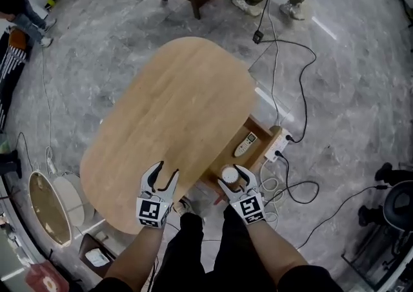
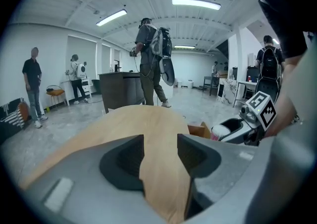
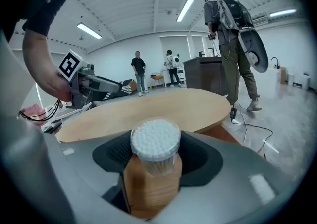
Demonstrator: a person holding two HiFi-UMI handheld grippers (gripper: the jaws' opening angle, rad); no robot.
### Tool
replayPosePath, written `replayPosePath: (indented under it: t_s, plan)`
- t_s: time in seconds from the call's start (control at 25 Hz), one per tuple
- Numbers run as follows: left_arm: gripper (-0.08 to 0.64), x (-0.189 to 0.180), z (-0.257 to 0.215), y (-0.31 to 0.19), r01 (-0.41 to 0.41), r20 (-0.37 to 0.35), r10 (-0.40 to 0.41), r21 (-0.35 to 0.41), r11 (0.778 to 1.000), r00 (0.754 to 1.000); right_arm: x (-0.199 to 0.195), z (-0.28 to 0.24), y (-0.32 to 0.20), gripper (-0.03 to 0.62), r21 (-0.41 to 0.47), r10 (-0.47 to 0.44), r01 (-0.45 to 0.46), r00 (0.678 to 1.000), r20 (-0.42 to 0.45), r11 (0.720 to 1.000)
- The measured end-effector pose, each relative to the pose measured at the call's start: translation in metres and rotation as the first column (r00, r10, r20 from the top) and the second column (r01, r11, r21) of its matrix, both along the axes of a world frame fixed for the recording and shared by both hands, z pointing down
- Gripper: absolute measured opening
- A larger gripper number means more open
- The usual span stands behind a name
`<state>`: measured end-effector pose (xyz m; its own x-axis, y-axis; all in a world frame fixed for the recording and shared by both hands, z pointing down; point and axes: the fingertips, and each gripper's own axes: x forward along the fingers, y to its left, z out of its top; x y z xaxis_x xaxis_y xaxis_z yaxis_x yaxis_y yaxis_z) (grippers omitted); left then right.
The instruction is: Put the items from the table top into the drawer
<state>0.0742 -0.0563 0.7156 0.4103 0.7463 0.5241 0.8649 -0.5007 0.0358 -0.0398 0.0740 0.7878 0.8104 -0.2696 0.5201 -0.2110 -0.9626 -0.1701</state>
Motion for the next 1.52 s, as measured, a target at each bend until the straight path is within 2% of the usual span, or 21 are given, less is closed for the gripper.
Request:
replayPosePath:
  t_s: [0.16, 0.4, 0.52, 0.72, 0.96, 1.28, 1.52]
  plan:
    - [0.218, 0.002, -0.006, 0.006, 0.013, 0.009, -0.013, -0.035, 0.999, 1.0, 0.009, 0.022, -0.004, 0.301, -0.009, -0.04, 0.04, 0.999, 0.012, 0.999]
    - [0.218, 0.004, -0.017, 0.001, 0.015, -0.025, -0.016, -0.061, 0.998, 1.0, 0.016, 0.067, -0.012, 0.299, -0.056, -0.115, 0.119, 0.991, 0.072, 0.991]
    - [0.218, 0.0, -0.015, -0.005, 0.017, -0.012, -0.018, -0.061, 0.998, 1.0, 0.019, 0.085, -0.017, 0.299, -0.073, -0.141, 0.149, 0.985, 0.104, 0.986]
    - [0.218, 0.004, -0.019, -0.024, 0.066, 0.029, -0.064, -0.082, 0.994, 0.998, 0.025, 0.1, -0.029, 0.298, -0.062, -0.14, 0.149, 0.982, 0.131, 0.987]
    - [0.216, 0.006, -0.009, -0.041, 0.031, 0.017, -0.03, -0.079, 0.996, 0.999, 0.027, 0.112, -0.035, 0.291, -0.112, -0.154, 0.176, 0.972, 0.18, 0.978]
    - [0.216, 0.008, -0.006, -0.046, -0.009, 0.021, 0.011, -0.087, 0.996, 1.0, 0.027, 0.134, -0.037, 0.291, -0.131, -0.155, 0.204, 0.936, 0.316, 0.97]
    - [0.216, 0.01, -0.005, -0.056, -0.006, 0.026, 0.008, -0.09, 0.996, 1.0, 0.032, 0.134, -0.039, 0.29, -0.107, -0.131, 0.174, 0.937, 0.322, 0.979]
